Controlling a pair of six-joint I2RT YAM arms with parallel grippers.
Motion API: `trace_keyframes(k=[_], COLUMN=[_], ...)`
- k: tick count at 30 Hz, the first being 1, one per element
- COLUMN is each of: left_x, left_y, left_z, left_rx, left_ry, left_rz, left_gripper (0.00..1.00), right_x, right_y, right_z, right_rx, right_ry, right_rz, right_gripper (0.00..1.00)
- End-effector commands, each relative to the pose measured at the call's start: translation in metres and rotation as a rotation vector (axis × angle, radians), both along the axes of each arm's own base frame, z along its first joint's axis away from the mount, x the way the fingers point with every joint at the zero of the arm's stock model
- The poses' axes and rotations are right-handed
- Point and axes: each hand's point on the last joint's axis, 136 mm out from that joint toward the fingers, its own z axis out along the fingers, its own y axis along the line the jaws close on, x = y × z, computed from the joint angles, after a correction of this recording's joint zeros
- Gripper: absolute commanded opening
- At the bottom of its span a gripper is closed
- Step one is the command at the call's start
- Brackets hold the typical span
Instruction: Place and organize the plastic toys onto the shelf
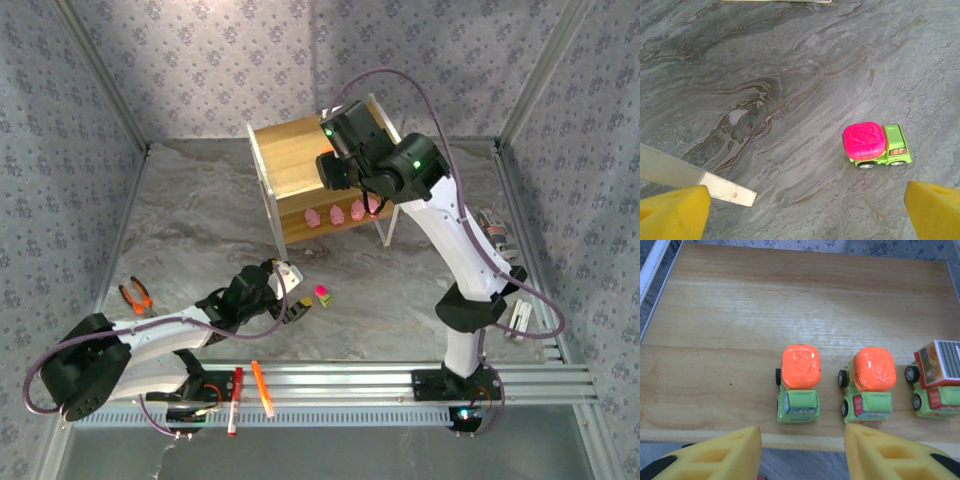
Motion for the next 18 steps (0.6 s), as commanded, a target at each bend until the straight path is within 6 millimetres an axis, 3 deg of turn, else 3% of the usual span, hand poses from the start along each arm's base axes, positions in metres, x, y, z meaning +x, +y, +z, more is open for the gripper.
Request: trace_keyframes(k=[1,18], left_x=[-0.002,-0.005], left_y=[-0.005,-0.007], left_z=[0.004,0.003], left_rx=[-0.020,-0.015], left_ry=[-0.003,0.006], left_rz=[-0.028,-0.052], left_gripper=[1.00,1.00], right_x=[-0.010,-0.040], right_y=[-0.011,-0.018], right_z=[0.007,-0.001], right_rx=[-0.021,-0.027], right_ry=[-0.024,-0.040], right_rz=[-0.014,-0.026], right_gripper=[0.49,0.53])
